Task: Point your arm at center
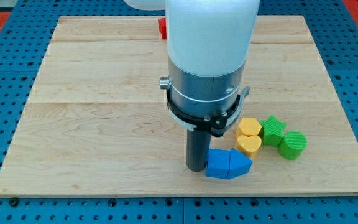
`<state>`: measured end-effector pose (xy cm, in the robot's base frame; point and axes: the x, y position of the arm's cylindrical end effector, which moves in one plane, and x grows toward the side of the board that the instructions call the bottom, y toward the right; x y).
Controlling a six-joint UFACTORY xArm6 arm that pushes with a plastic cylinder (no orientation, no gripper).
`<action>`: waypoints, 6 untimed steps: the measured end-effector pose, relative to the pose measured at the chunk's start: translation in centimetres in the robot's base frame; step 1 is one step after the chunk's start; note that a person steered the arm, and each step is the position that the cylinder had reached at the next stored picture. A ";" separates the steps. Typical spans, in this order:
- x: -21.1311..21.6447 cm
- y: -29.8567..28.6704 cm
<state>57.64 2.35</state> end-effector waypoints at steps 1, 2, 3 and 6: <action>0.1 0.2; 0.1 1.3; 0.1 3.1; -12.4 -5.5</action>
